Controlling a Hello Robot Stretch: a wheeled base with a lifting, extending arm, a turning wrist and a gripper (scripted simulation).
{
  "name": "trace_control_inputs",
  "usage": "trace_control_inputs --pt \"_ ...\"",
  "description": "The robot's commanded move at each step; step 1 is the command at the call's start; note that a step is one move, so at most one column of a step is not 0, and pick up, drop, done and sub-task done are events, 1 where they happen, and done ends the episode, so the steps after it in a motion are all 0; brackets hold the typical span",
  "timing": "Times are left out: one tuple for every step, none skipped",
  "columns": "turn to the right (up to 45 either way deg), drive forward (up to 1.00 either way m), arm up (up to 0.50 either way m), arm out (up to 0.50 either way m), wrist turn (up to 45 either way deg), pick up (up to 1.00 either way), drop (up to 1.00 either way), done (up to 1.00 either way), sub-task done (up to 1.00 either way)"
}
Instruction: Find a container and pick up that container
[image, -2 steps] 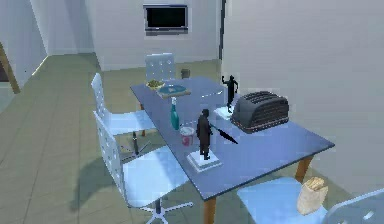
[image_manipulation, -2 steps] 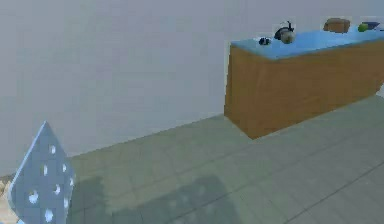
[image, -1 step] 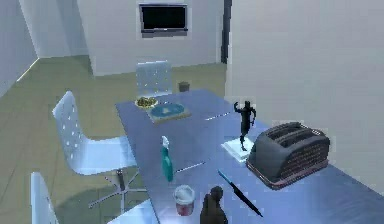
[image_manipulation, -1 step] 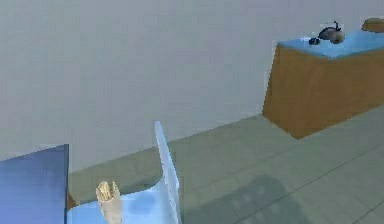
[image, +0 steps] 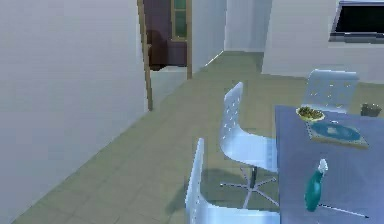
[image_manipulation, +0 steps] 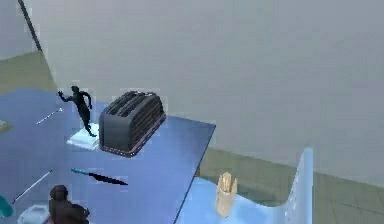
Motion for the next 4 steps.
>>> trace_control_inputs --pt "-39.0 0.0 0.0 0.0 0.0 0.0 0.0 0.0 0.0" --pt "0.0 0.0 0.5 0.0 0.0 0.0 0.0 0.0 0.0" --pt "0.0 0.0 0.34 0.0 0.0 0.0 0.0 0.0 0.0" --pt "0.0 0.0 0.0 0.32 0.0 0.0 0.0 0.0 0.0"
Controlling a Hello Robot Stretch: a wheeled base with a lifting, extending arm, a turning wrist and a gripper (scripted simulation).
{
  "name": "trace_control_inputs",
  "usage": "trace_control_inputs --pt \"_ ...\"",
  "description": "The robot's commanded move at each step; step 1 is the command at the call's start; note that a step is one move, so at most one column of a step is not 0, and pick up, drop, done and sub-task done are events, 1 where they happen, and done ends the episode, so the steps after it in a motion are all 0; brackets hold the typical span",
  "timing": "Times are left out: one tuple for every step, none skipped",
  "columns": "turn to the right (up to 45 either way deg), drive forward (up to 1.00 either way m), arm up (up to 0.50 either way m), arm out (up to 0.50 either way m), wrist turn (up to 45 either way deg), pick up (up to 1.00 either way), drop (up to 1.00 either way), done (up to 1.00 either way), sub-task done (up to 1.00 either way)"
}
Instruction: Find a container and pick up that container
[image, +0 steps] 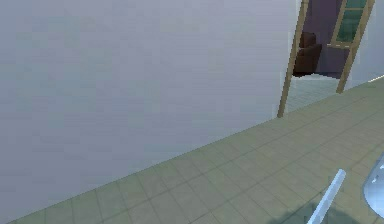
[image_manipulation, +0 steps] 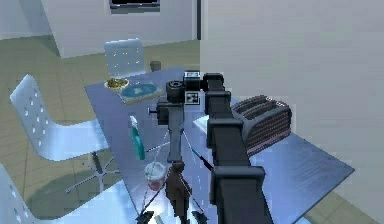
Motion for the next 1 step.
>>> trace_control_inputs --pt "0.0 0.0 0.0 0.0 45.0 0.0 0.0 0.0 0.0"
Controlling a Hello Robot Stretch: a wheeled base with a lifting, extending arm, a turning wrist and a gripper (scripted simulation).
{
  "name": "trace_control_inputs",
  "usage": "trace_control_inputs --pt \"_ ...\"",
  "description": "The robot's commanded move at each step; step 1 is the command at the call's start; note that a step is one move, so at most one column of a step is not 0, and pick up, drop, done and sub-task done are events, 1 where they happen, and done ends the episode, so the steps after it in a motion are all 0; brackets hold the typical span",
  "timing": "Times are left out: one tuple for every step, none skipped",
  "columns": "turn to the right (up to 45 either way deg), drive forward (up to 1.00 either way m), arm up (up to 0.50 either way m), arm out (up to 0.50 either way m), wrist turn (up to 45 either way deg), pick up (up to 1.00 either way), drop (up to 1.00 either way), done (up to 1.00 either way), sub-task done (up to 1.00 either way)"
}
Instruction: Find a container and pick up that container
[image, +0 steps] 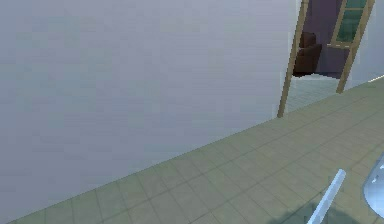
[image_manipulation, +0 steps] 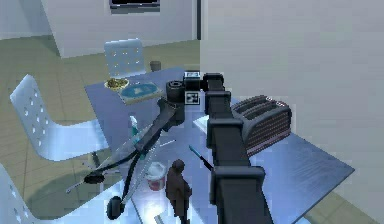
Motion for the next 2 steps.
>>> trace_control_inputs --pt "0.0 0.0 0.0 0.0 45.0 0.0 0.0 0.0 0.0" --pt "0.0 0.0 0.0 0.0 45.0 0.0 0.0 0.0 0.0"
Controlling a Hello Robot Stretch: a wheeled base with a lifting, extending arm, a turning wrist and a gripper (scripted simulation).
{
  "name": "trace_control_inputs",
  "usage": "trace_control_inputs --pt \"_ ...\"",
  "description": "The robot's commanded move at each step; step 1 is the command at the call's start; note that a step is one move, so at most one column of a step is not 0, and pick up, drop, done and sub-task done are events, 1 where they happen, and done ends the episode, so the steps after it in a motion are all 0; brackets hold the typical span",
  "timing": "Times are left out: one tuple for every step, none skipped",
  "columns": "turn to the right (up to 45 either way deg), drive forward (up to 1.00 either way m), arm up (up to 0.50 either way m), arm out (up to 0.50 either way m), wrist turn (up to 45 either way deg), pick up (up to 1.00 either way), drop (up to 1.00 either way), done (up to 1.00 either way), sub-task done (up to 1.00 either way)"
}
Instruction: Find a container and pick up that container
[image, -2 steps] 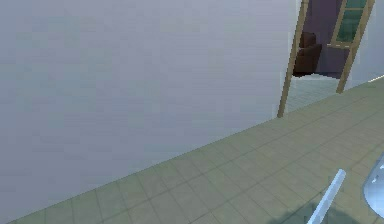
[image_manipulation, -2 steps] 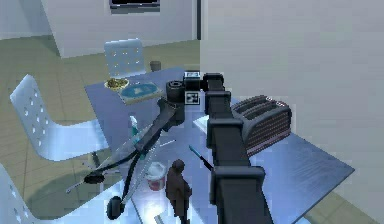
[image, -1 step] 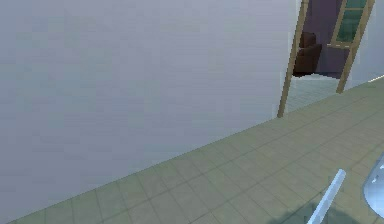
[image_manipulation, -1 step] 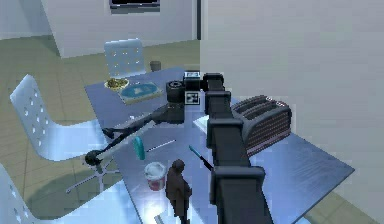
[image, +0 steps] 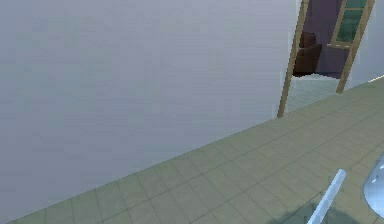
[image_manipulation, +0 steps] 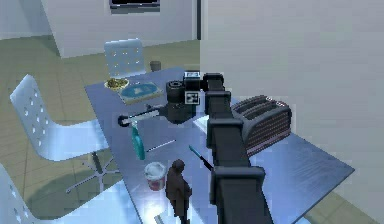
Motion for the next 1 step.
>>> trace_control_inputs --pt "0.0 0.0 0.0 0.0 6.0 0.0 0.0 0.0 0.0"
